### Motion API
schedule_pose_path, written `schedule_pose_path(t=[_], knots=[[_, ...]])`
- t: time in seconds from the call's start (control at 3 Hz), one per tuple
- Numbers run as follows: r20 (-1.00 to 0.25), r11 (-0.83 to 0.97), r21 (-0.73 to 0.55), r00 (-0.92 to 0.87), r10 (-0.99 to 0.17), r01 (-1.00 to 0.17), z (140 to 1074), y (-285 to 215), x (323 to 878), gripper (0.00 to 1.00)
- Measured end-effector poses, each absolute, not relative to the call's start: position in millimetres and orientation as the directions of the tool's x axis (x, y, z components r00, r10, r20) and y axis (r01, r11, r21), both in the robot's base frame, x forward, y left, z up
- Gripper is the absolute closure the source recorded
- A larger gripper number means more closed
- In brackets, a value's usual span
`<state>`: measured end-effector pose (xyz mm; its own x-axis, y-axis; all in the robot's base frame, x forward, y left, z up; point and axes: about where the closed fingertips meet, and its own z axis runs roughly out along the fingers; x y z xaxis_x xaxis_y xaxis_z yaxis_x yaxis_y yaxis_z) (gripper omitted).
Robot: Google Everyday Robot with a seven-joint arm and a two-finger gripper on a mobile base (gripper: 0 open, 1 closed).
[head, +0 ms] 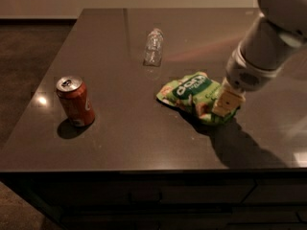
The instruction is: Move green rice chip bag near water bottle
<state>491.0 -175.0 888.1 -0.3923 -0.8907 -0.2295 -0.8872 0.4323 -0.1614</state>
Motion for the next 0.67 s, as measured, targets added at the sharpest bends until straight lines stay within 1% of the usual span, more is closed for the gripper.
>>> schedule_pose_path(t=[0.33,0.67], knots=[[-0.241,0.444,-0.187,-0.397,-0.886,-0.876,897.5,-174.4,532.3,1.00],[-0.251,0.473,-0.209,-0.420,-0.872,-0.856,906.4,-182.3,573.1,1.00]])
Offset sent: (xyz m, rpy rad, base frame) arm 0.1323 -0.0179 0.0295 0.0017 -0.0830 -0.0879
